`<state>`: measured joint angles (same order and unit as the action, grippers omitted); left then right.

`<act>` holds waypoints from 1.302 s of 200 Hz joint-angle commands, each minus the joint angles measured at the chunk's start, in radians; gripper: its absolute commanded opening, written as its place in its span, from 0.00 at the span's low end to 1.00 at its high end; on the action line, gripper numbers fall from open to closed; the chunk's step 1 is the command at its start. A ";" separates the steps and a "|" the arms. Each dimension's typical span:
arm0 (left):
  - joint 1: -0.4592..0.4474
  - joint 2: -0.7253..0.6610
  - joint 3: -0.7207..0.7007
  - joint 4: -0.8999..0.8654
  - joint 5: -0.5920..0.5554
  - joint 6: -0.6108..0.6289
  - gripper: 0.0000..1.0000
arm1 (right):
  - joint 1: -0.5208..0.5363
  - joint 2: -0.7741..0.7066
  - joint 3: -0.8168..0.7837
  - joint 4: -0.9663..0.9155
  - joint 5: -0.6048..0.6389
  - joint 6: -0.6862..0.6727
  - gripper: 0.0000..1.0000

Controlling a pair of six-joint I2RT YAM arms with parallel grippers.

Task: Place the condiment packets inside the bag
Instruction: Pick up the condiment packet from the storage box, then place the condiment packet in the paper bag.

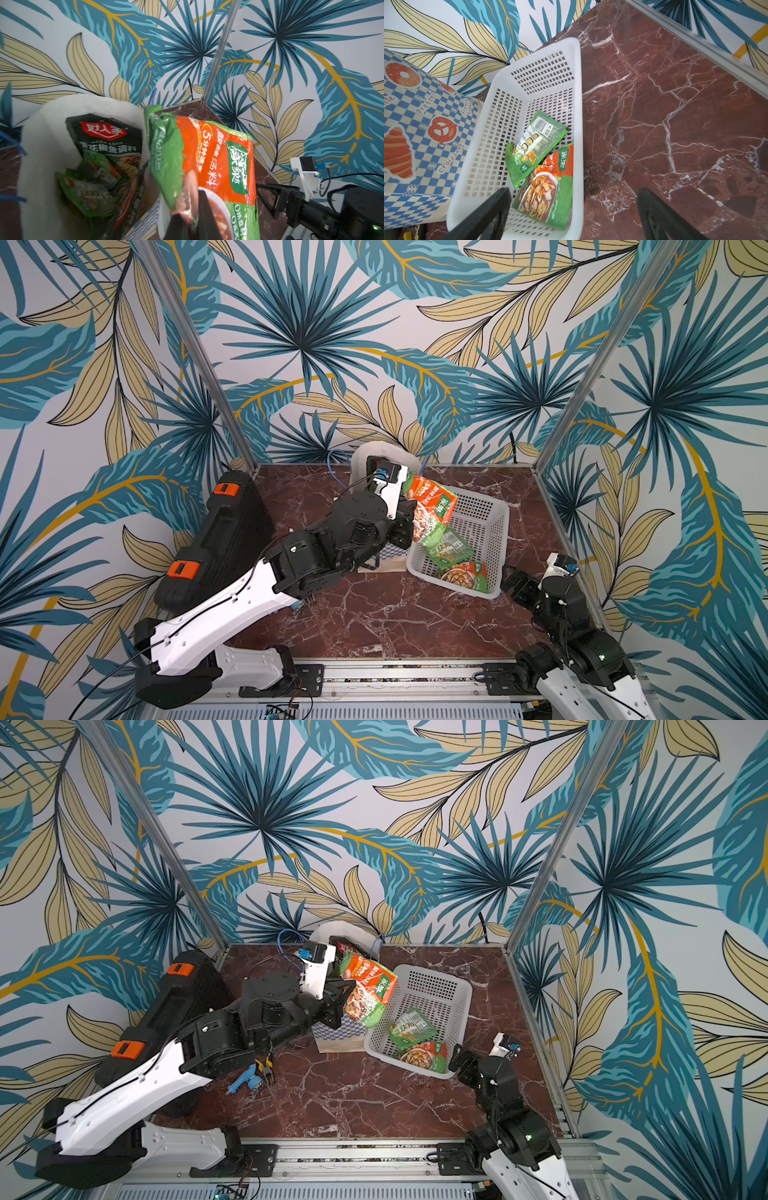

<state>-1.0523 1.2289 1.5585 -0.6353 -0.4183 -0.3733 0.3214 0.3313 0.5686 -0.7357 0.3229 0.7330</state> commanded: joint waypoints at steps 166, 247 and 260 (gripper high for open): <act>0.196 0.440 0.408 -0.556 -0.484 0.110 0.13 | -0.002 0.145 -0.006 0.064 -0.136 -0.040 1.00; 0.196 0.216 0.266 -0.451 -0.126 0.141 0.72 | -0.003 0.257 0.042 0.104 -0.216 -0.092 0.99; 0.196 0.138 0.186 -0.412 -0.090 0.139 0.78 | -0.002 0.275 0.051 0.114 -0.233 -0.105 0.99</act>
<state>-0.8593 1.5093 1.8515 -1.1236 -0.6319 -0.2398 0.3214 0.5850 0.5900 -0.6571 0.1322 0.6704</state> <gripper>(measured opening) 0.745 0.994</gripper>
